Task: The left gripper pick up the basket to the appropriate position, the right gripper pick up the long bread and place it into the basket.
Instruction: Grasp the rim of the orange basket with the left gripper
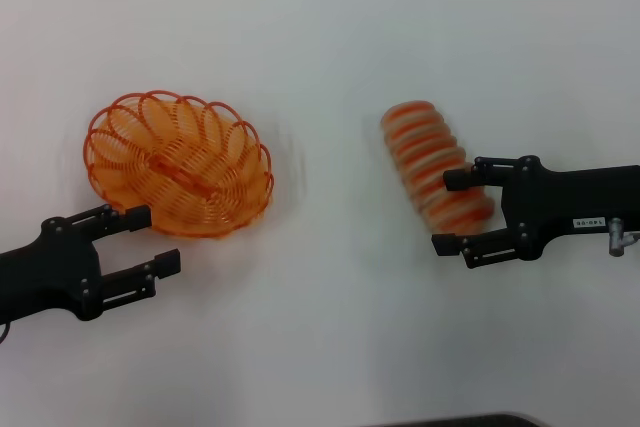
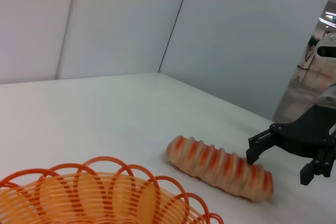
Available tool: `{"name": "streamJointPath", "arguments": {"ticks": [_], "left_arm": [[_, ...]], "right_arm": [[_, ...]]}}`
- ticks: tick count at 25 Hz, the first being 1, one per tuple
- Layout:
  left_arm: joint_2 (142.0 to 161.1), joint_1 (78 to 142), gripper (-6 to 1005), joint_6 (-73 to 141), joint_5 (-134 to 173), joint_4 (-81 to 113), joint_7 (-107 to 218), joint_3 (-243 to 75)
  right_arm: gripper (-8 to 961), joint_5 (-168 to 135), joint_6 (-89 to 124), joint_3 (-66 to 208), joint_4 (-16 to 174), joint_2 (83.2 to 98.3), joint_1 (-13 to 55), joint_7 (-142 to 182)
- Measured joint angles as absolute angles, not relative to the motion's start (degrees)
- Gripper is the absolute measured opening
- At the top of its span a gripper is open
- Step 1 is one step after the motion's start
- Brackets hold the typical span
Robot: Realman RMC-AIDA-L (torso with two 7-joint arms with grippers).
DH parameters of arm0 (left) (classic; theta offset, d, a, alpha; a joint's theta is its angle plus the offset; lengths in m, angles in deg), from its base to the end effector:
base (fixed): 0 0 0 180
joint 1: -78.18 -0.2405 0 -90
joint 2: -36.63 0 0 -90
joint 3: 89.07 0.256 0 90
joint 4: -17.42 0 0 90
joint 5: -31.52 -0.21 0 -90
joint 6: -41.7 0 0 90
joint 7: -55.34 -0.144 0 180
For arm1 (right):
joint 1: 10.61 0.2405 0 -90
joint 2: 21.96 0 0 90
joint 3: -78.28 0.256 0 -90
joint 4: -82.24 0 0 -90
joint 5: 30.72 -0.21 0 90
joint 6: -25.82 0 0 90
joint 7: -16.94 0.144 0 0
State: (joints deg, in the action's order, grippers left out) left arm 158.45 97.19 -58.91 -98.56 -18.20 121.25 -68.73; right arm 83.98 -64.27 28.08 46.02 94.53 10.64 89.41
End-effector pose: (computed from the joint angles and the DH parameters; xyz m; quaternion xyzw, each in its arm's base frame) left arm -0.3279 0.2324 -0.0070 -0.9214 -0.2598 -0.2568 0.1327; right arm 0.3113 0.2731 -0.0118 -0.9596 0.2078 0.1702 0.0839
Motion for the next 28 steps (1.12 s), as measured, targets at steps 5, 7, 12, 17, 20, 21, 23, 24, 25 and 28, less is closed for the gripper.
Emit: {"name": "streamJointPath", "arguments": {"ticks": [5, 7, 12, 17, 20, 21, 23, 24, 25, 28], "left_arm": [[158.45, 97.25, 732, -58.89, -98.56, -18.15, 121.25, -68.77], [158.45, 97.25, 731, -58.87, -98.56, -18.15, 121.25, -68.77], [158.44, 97.26, 731, -58.94, -98.29, -18.15, 121.5, -69.58], [157.88, 97.61, 732, -59.43, -95.96, -18.44, 127.17, -72.11], [157.48, 98.05, 732, -59.53, -95.16, -18.84, 131.57, -73.4], [157.29, 98.44, 732, -59.29, -94.98, -19.08, 134.07, -74.01], [156.81, 99.27, 732, -58.5, -94.86, -19.38, 138.85, -75.37], [156.53, 99.77, 731, -58.03, -94.85, -19.43, 141.56, -75.98], [156.24, 100.22, 731, -57.61, -94.85, -19.44, 143.84, -76.33], [155.53, 101.63, 731, -56.26, -94.88, -19.78, 149.98, -76.63]], "right_arm": [[947, 83.97, -64.28, 28.1, 46.02, 94.57, 10.66, 89.43], [947, 83.97, -64.28, 28.1, 46.02, 94.58, 10.66, 89.46], [947, 83.93, -64.29, 28.14, 46.03, 94.58, 10.68, 89.52], [947, 83.88, -64.42, 28.59, 46.03, 94.64, 11.03, 89.71], [947, 83.88, -64.45, 28.64, 46.03, 94.66, 11.26, 90.49], [947, 83.88, -64.42, 28.66, 46.03, 94.67, 11.31, 90.71], [947, 83.88, -64.36, 28.76, 46.03, 94.67, 11.38, 90.92], [946, 83.88, -64.36, 28.8, 46.01, 94.67, 11.43, 90.94], [946, 83.88, -64.37, 28.82, 46.01, 94.67, 11.52, 90.95], [946, 83.95, -64.44, 29.04, 45.99, 94.67, 11.88, 90.96]]}}
